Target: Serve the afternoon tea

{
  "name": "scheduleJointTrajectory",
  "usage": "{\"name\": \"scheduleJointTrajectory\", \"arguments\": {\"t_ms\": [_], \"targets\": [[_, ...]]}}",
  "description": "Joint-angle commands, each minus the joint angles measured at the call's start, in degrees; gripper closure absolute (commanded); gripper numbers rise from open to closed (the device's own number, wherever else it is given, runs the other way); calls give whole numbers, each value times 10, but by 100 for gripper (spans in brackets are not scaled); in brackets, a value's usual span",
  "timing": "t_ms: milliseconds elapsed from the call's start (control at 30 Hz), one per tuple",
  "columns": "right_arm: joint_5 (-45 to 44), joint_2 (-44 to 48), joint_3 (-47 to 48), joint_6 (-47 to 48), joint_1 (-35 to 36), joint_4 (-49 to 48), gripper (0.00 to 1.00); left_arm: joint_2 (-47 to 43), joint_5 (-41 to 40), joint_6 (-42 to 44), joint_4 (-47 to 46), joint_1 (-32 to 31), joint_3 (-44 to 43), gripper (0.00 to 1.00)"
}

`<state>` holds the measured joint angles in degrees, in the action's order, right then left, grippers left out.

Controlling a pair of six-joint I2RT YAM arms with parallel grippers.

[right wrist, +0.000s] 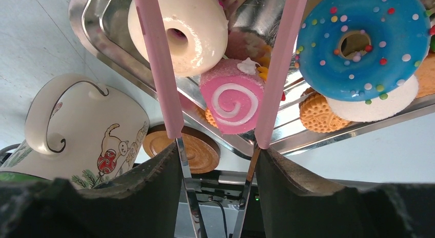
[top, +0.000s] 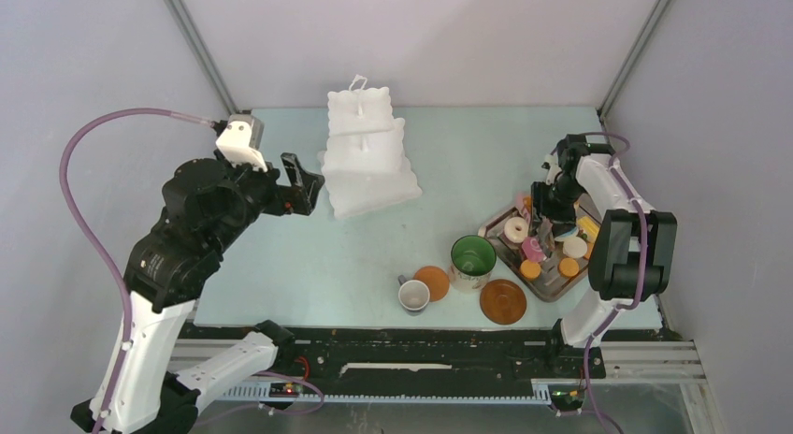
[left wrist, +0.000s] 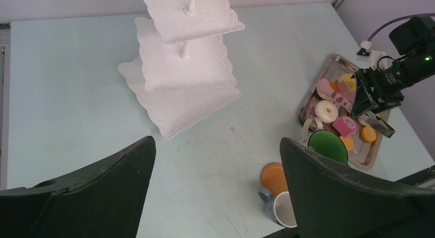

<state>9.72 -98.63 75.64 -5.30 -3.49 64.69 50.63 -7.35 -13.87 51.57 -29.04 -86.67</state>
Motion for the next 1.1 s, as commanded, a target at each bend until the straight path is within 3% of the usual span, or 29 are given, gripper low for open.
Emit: {"name": "scheduleJointTrajectory", "arguments": {"t_ms": [0,267,567,900,1067], "targets": [[7,-7,0,10,3,-6,47,0,-6,16,-12,-4,-7,2],[-7,-2,-2,8,2,-5,55,-3,-4,16,-13,-4,-3,2],[-21,54,-1,-4,0,-8,81,-8,-2,13,-13,-4,1,2],[7,112,-1,-19,5,-60,94,-9,2,9,-14,-4,-2,2],[43,120,15,-31,70,-126,95,-10,1,7,-13,-4,-5,2]]}}
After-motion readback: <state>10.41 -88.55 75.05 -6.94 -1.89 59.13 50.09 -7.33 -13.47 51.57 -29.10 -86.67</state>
